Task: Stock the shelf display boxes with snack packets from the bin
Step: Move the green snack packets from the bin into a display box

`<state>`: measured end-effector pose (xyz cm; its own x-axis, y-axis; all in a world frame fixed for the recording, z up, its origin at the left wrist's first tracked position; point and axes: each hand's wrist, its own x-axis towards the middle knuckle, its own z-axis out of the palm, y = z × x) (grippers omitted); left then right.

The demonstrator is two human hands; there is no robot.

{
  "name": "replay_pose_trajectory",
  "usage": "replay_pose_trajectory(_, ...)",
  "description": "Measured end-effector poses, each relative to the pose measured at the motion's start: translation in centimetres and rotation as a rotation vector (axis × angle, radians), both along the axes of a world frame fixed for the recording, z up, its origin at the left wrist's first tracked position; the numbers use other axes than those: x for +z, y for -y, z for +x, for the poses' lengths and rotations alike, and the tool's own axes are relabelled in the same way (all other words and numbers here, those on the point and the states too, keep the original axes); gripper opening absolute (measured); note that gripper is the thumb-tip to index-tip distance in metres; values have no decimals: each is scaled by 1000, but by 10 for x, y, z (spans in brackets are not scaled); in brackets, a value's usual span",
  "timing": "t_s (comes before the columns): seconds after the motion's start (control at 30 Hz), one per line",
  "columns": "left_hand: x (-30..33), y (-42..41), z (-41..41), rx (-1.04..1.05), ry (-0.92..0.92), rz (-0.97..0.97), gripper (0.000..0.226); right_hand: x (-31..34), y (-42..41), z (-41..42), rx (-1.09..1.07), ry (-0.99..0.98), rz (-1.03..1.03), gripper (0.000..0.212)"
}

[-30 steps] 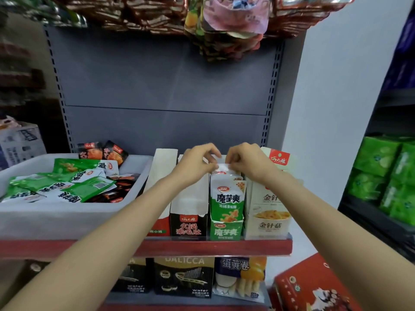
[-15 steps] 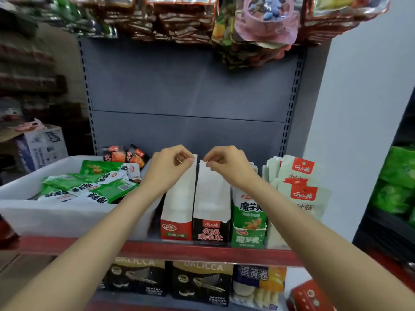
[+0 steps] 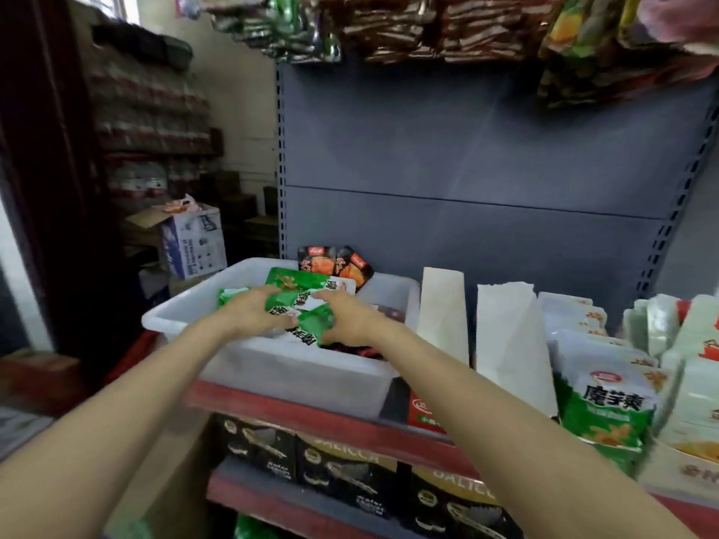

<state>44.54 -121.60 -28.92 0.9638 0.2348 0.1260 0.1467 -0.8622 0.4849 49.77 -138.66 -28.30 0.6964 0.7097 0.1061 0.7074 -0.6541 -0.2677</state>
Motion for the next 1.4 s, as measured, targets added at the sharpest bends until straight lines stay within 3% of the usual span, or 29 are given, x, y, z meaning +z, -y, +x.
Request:
replay_pose_trajectory(0.17, -4, -7, 7, -29, -94, -11, 59, -2, -13, 9, 118, 35, -192, 64)
replay_pose_trajectory(0.43, -10, -7, 5, 16, 28, -39, 30, 2, -3, 12, 82, 121, -309, 52)
replay_pose_trajectory(0.53, -11, -6, -2, 24, 165, -82, 31, 1, 3, 11, 22, 141, -149, 44)
replay_pose_trajectory(0.7, 1, 10, -21, -152, 403, -416, 33, 6, 19, 0, 5, 202, 184, 31)
replay_pose_trajectory(0.77, 5, 17, -24, -178, 434, -470, 12, 11, 27, -7, -2, 224, 289, 22)
replay_pose_trajectory(1.0, 18, 59, -21, -172, 631, -527, 15, 27, 65, -22, -48, 250, 531, 16)
replay_pose_trajectory(1.2, 42, 115, -18, -297, 677, -544, 19, 40, 124, -35, -107, 373, 588, 29)
replay_pose_trajectory(1.4, 48, 181, 4, -411, 676, -530, 20, 53, 199, -30, -223, 510, 484, 33)
